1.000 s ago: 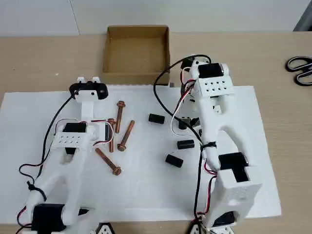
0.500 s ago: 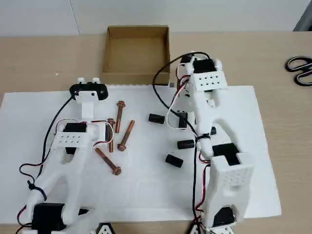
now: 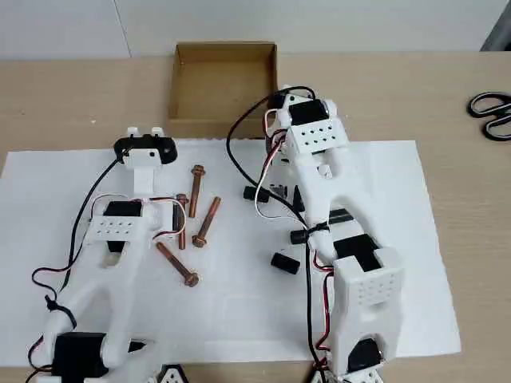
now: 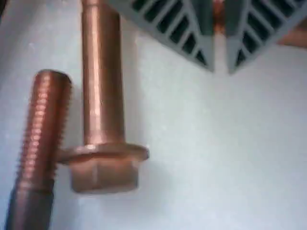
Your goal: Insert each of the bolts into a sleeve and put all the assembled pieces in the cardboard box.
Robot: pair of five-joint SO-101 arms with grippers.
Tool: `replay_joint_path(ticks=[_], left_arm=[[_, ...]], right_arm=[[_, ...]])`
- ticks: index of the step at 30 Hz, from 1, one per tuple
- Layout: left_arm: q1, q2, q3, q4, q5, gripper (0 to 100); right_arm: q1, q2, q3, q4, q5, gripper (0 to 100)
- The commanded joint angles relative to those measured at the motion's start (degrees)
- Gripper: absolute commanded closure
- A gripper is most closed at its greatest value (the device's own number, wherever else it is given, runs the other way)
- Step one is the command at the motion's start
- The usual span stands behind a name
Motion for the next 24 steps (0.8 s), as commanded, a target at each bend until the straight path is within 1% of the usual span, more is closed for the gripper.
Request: replay_joint_path(ticks=[1,8,16,24], left_arm=[[0.0,-0.5,-0.6,-0.9,0.4,99],[-0.1,-0.5,-0.6,-0.9,0.4,99],[-0.2,-0.5,-0.6,-0.9,0.4,99],[-0.2,-0.6,-0.6,-0.9,0.4,99]], right_arm=[[0.0,0.7,-2.4,-1.5,-0.4,89.0],[0.0,5.0,-2.4,-2.2,-0.4,89.0],[0.1,4.8,-2.4,-1.9,1.1,89.0],[2.3,4.6,-2.5,0.9,2.2,89.0]])
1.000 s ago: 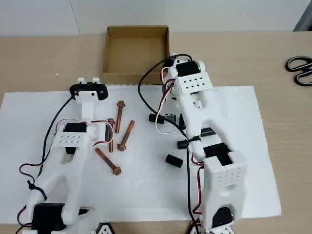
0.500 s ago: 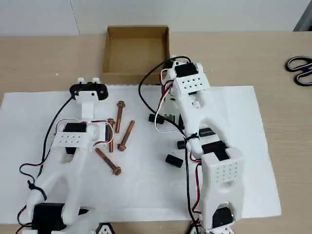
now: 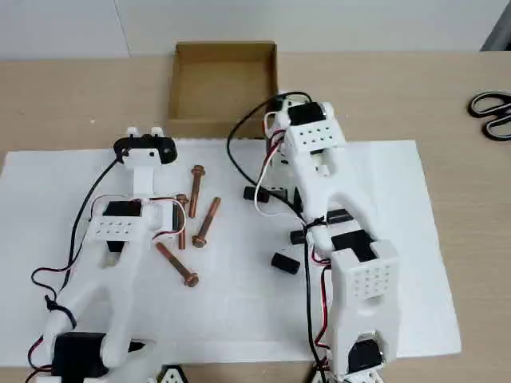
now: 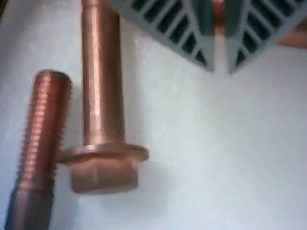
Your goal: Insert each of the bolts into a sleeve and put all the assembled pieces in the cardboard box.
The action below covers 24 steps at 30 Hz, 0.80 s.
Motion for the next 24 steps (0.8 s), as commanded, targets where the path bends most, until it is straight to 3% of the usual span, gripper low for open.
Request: replay_joint_path(ticks=[1,24], left_arm=[[-0.2,-0.6,-0.6,-0.9,0.4,99],[-0.2,-0.5,-0.6,-0.9,0.4,99]], right_arm=[[1.4,-0.4,-1.2,0.8,0.7,89.0],[2.3,2.3,-1.2,-2.7,3.3,89.4]])
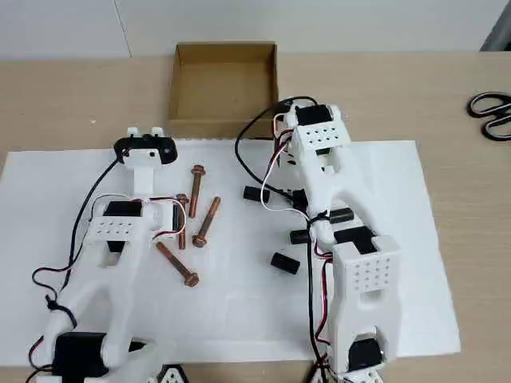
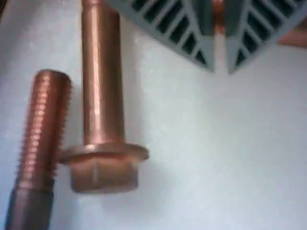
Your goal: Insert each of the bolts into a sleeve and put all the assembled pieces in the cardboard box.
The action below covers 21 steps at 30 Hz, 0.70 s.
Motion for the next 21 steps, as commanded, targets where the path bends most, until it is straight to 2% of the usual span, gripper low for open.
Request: replay_joint_path(ticks=[1,10,14,21], left_arm=[[-0.2,-0.5,-0.6,-0.9,0.4,99],[-0.2,-0.5,-0.6,-0.9,0.4,99],[-0.2,-0.5,-0.6,-0.9,0.4,99],[-0.1,-0.4,-0.6,-0.9,0.4,99]], right_arm=[[1.0,0.2,-1.4,-1.0,0.5,89.4],[2.2,2.8,-1.4,-1.5,0.4,89.8],[2.2,2.9,-1.4,-1.2,0.4,99.8],[2.2,2.3,-1.4,0.3,0.4,99.7]])
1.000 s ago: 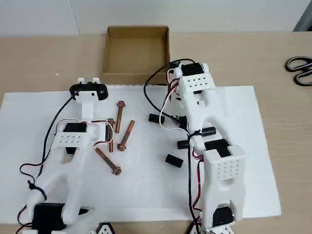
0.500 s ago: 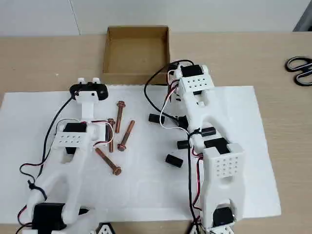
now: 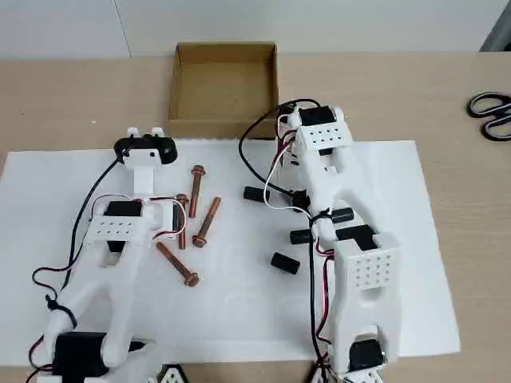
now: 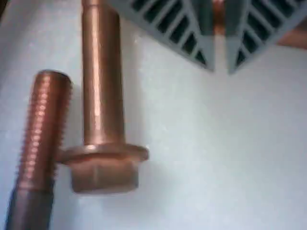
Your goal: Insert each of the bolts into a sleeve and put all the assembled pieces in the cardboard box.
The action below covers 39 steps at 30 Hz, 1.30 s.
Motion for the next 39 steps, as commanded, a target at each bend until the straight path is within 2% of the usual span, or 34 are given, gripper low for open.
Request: replay_joint_path(ticks=[1,4,11,18,19,23,27,33,39], left_arm=[[0.0,-0.4,-0.6,-0.9,0.5,99],[0.0,-0.4,-0.6,-0.9,0.5,99],[0.0,-0.3,-0.6,-1.0,0.5,99],[-0.4,-0.2,-1.7,-1.7,0.6,99],[0.1,-0.4,-3.3,0.4,0.6,99],[3.5,-0.2,-20.9,21.5,0.7,99],[5.3,-0.1,-35.0,31.6,0.3,99],[8.7,-0.1,-39.2,35.6,-0.4,94],[8.4,7.4,-40.2,32.9,6.9,94]], right_arm=[[0.5,-0.9,-1.0,1.8,0.4,99.7],[0.0,-5.6,-2.5,5.9,0.3,99.7],[0.2,-20.0,-1.6,6.7,0.4,99.7],[5.4,-31.3,7.6,6.7,0.3,99.7],[6.7,-33.0,9.3,6.7,0.3,99.7],[13.2,-40.6,16.1,6.7,0.3,99.7],[17.8,-45.1,24.1,6.6,0.5,99.7],[22.7,-49.3,31.5,6.5,0.2,99.7],[25.0,-52.4,36.5,6.2,0.2,99.7]])
